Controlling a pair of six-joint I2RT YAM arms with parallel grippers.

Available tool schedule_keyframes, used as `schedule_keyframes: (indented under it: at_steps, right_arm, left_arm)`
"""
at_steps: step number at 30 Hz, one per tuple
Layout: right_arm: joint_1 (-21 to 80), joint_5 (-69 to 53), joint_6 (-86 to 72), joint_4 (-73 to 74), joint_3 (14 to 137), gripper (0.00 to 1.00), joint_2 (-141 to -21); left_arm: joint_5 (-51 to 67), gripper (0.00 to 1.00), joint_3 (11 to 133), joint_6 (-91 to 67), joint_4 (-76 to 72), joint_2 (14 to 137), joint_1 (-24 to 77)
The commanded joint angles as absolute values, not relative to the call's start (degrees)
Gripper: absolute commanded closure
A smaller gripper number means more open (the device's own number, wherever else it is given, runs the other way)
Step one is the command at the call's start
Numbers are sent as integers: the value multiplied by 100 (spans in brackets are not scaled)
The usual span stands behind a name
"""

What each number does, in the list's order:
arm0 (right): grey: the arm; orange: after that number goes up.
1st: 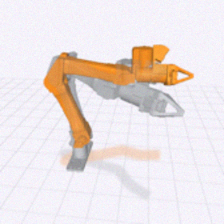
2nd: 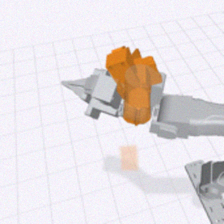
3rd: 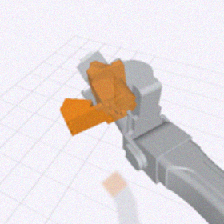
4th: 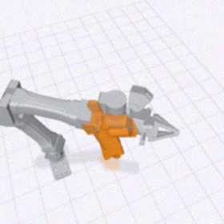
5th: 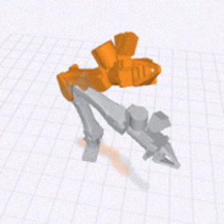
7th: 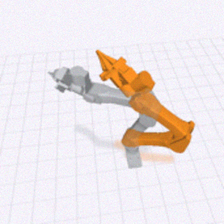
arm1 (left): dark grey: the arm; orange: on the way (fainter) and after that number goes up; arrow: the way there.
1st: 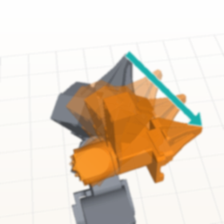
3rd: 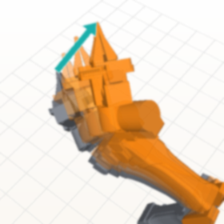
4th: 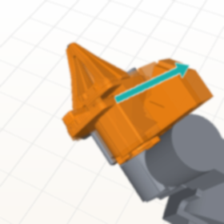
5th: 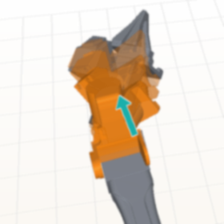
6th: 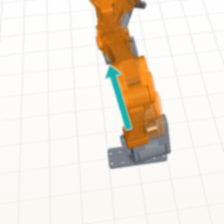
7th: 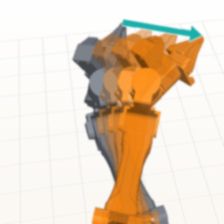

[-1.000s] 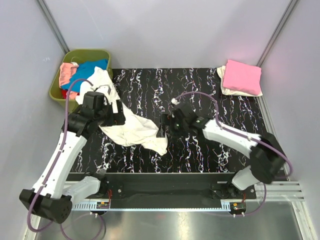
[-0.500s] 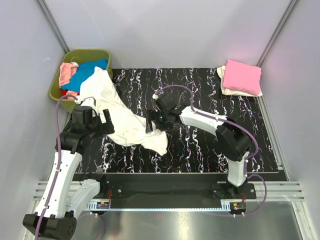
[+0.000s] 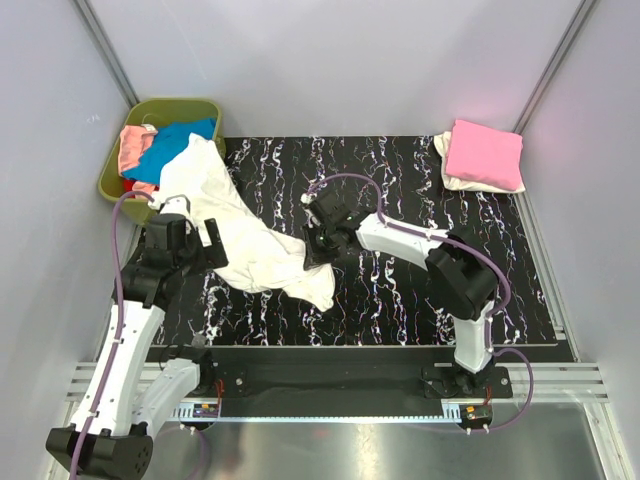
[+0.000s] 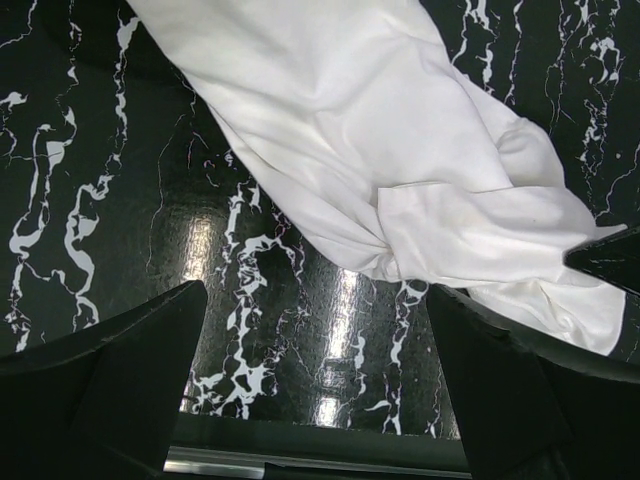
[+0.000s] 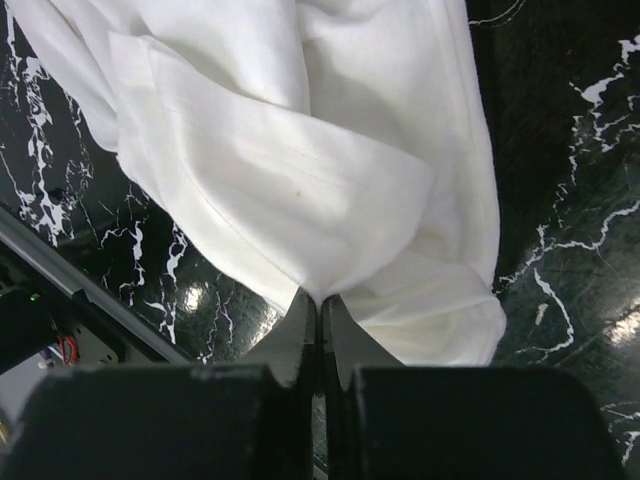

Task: Fold and stack the t-shirts
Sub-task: Move the tshirt to the center of the board

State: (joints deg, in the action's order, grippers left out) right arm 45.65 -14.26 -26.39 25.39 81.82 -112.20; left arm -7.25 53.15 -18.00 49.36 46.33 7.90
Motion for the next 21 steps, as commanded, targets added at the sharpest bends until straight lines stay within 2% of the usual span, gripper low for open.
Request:
schedule_keyframes:
  at_steps: [1,4,6,10,12,16,21]
  right_arm:
    - [4597,-1172,-2339,2829,8446,100,-10532]
    - [4597,-207,-2128,3330,8350,100,-9673]
    - [4588,863,-2101,3689,8035,100,-8821]
    - [4124,1888,-2328,3998,7068,100,-7432]
    - [3284,1855,-2504,4191,6541,100,-6989]
    - [2384,1652,-2698,4210,5898,100,-6119]
    - [2276,1863,-2768,4446,5783,100,-6161]
  left_arm:
    - [-931,1,5300,-1854,4658,4527,773]
    - [-993,1,5317,-1881,4684,4404,765]
    - [-1028,1,5457,-1907,4859,4289,773]
    - [-1046,1,5879,-2083,5045,4175,765]
    - [-976,1,6124,-2188,5028,4210,765]
    - [-756,1,6389,-2346,4879,4551,765]
    - [-264,1,6206,-2575,4685,4851,765]
